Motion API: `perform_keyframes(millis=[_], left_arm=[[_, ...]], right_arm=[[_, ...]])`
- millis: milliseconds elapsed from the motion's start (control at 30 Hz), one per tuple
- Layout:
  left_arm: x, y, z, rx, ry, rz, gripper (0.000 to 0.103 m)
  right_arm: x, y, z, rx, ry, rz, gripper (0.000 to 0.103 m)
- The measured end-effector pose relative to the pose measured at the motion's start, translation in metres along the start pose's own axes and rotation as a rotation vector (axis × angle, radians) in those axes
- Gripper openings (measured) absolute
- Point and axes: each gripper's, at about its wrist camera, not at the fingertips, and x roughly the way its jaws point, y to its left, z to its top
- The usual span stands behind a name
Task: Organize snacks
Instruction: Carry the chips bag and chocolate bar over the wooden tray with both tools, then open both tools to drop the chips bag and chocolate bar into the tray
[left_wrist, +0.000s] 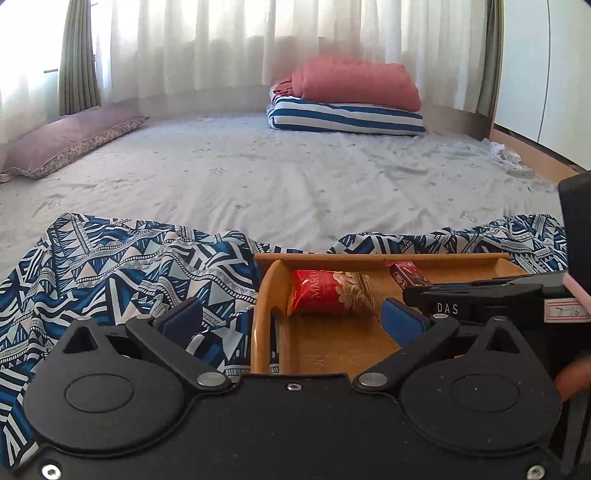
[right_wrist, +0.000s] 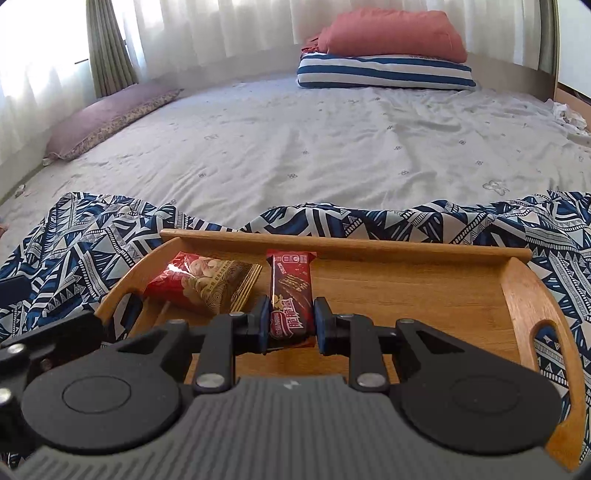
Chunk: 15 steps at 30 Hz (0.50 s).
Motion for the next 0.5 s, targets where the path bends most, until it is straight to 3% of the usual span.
perform_keyframes(millis=[233,500], left_arm=[[-0.026,0.019,-0.006,-0.014,-0.033,0.01,0.103],[-0.034,0.011,-0.015,0.03,-0.031,-0.015,0.103]], right_arm=[[0.014,0.001,0.002,0.015,0.013,-0.001,0.03],[0.018,0.009,0.004,-0.003,0.012,-0.007,0.038]])
